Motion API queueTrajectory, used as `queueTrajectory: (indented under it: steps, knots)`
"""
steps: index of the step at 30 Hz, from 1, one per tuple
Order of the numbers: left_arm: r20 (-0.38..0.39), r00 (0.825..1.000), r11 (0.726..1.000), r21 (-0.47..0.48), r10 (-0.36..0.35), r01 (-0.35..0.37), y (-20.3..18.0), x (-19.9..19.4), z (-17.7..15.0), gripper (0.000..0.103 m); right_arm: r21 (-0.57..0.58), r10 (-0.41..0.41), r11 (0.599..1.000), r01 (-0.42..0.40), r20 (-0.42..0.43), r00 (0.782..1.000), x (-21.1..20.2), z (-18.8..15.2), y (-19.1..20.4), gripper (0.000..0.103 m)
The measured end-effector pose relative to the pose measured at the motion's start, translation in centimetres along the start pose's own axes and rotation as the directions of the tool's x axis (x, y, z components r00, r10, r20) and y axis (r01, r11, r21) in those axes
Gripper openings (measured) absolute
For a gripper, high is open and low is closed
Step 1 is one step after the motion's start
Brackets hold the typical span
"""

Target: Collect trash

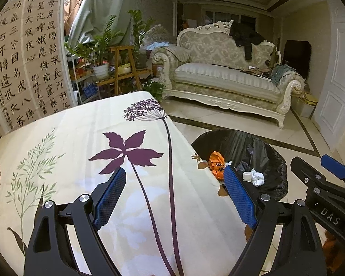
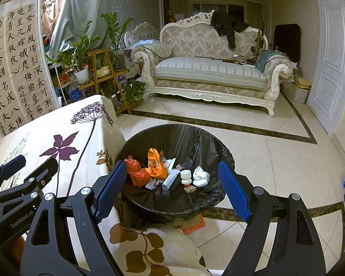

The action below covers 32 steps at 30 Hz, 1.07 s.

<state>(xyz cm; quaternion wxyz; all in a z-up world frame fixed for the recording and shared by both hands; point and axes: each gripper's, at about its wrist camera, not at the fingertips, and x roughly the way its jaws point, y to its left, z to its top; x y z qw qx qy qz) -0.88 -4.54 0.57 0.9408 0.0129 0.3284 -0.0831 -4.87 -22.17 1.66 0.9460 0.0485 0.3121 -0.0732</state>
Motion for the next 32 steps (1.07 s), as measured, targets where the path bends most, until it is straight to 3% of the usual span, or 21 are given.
queueTrajectory:
  steps: [12, 23, 28, 32]
  knots:
    - [-0.01, 1.0, 1.0, -0.02, 0.001, -0.001, 0.9, 0.3, 0.3, 0.085, -0.005, 0.009, 1.0, -0.01, -0.014, 1.0, 0.8, -0.4, 0.7, 0.08]
    - [-0.02, 0.998, 0.998, -0.042, -0.057, 0.056, 0.9, 0.7, 0.5, 0.087, -0.007, 0.015, 1.0, -0.015, -0.016, 1.0, 0.9, -0.5, 1.0, 0.08]
    - [-0.024, 1.0, 1.0, -0.028, 0.004, -0.004, 1.3, 1.0, 0.6, 0.087, -0.015, 0.02, 1.0, -0.021, -0.015, 1.0, 1.1, -0.6, 1.7, 0.08]
    - [-0.033, 0.999, 0.999, -0.042, 0.012, -0.013, 2.2, 1.2, 0.4, 0.087, -0.022, 0.028, 0.999, -0.028, -0.016, 0.999, 1.2, -0.5, 1.7, 0.08]
